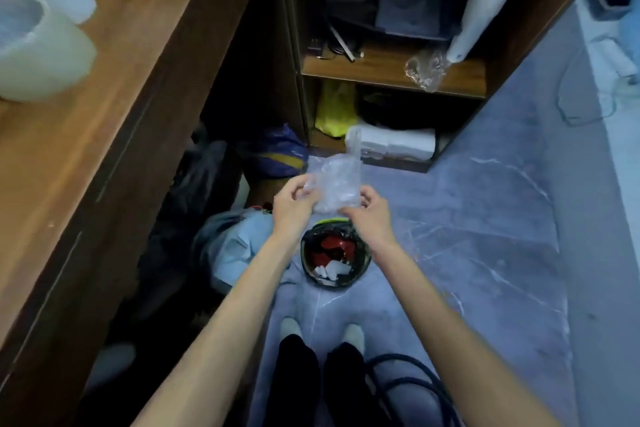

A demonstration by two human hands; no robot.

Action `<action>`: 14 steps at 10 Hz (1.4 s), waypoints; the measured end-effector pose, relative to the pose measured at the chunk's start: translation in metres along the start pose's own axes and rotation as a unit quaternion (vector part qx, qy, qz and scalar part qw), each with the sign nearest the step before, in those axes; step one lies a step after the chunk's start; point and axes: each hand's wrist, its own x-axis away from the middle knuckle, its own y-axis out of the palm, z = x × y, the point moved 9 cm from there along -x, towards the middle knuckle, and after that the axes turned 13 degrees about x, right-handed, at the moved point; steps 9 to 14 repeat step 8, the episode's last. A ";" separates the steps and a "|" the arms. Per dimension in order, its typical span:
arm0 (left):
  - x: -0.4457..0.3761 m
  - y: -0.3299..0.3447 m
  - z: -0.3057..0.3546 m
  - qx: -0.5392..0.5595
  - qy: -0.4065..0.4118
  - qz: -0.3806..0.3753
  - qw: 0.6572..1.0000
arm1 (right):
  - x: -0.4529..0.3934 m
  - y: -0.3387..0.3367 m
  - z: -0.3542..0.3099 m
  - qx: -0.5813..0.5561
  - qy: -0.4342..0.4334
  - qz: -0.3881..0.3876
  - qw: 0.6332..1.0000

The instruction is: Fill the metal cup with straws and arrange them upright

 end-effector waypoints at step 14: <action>-0.237 -0.061 -0.430 -0.203 -0.087 0.003 0.975 | -0.207 0.176 0.453 0.251 0.138 -0.061 0.956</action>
